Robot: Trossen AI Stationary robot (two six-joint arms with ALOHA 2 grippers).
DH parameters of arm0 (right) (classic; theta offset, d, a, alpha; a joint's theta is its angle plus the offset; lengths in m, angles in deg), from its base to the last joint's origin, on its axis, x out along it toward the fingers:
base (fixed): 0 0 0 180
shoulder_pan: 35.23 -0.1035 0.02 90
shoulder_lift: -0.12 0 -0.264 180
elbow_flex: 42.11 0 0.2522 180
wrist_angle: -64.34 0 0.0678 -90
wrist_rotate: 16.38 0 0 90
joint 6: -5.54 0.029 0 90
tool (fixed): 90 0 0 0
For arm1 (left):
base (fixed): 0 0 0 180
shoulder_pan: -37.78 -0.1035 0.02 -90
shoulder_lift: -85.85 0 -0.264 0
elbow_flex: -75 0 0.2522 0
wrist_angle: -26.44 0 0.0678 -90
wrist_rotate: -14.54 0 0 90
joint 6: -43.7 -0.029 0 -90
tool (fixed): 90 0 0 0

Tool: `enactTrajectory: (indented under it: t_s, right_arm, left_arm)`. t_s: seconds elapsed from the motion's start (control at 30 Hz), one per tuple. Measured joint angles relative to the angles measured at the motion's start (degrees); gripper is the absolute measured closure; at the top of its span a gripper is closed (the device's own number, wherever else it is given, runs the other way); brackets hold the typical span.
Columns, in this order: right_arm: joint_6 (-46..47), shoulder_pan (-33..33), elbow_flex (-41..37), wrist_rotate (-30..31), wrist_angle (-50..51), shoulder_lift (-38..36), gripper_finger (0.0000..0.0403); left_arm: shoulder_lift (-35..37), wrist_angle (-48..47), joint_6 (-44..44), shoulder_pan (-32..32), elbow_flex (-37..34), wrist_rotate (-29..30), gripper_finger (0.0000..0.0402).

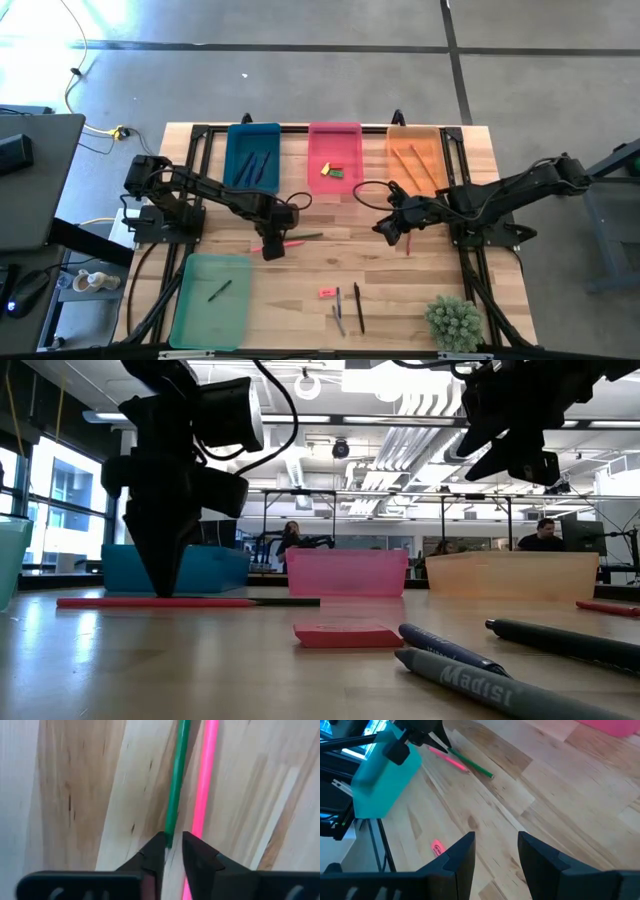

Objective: Sort crayons/erasers/pens/pencils in bins
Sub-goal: Put the green pencil into the orange bin

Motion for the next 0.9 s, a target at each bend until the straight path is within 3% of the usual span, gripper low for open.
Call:
enactTrajectory:
  t_s: [0.3, 0.6, 0.9]
  right_arm:
    - [-1.44, 0.0, 0.0, 0.02, 0.0, 0.0, 0.0263]
    - [-1.46, 0.0, 0.02, 0.02, 0.02, 0.0, 0.0263]
    - [-2.12, 0.04, 0.02, 0.2, 0.02, 0.0, 0.0263]
  left_arm:
    - [0.0, -2.72, -0.45, 0.02, 0.0, 3.69, 0.0279]
    - [-0.02, -4.71, -1.93, 1.43, 0.0, 4.5, 0.0289]
    - [0.26, -1.19, -2.77, 3.78, -2.88, 9.85, 0.0309]
